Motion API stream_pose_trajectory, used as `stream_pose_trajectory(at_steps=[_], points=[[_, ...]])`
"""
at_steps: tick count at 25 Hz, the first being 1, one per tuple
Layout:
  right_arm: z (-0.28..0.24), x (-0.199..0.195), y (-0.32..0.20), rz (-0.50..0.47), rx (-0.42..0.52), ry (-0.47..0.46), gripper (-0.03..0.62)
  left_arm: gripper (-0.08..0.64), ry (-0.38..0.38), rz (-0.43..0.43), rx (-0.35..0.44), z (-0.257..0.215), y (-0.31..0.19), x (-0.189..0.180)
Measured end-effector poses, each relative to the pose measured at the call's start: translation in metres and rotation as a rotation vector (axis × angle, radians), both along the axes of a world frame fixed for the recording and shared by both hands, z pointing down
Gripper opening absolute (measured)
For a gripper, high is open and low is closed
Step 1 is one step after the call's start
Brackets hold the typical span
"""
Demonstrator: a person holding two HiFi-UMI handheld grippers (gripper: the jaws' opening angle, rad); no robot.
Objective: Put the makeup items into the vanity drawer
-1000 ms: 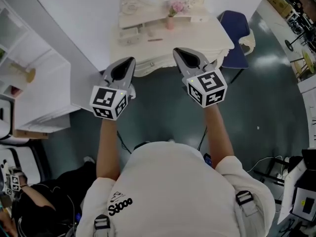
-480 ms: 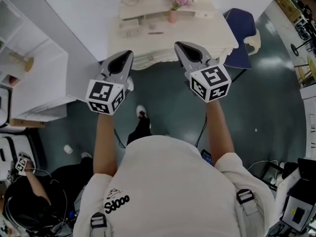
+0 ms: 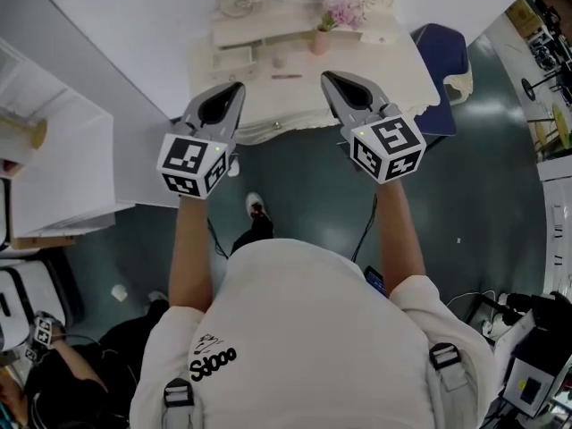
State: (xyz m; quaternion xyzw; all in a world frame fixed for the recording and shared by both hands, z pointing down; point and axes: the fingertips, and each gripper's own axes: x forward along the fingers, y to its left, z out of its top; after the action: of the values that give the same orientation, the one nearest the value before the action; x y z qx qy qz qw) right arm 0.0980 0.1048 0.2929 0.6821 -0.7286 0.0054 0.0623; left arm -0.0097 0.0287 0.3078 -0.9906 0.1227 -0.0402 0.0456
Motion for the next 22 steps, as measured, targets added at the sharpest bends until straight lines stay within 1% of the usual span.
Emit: stream_pose_trajectory(at_steps=[5, 12, 16, 20, 22], points=[[-0.003, 0.014, -0.056, 0.032, -0.017, 0.027, 0.003, 0.015, 0.006, 0.005, -0.016, -0.006, -0.063, 0.014], [0.009, 0.029, -0.125, 0.047, -0.066, 0.041, 0.003, 0.015, -0.008, 0.017, -0.054, 0.007, -0.134, 0.029], [0.017, 0.031, -0.157, 0.044, -0.100, 0.051, 0.005, 0.015, -0.014, 0.017, -0.086, 0.016, -0.165, 0.036], [0.033, 0.036, -0.178, 0.038, -0.147, 0.053, 0.006, 0.015, -0.031, 0.035, -0.112, 0.029, -0.182, 0.045], [0.045, 0.039, -0.185, 0.030, -0.174, 0.052, 0.023, 0.015, -0.042, 0.035, -0.125, 0.037, -0.189, 0.050]])
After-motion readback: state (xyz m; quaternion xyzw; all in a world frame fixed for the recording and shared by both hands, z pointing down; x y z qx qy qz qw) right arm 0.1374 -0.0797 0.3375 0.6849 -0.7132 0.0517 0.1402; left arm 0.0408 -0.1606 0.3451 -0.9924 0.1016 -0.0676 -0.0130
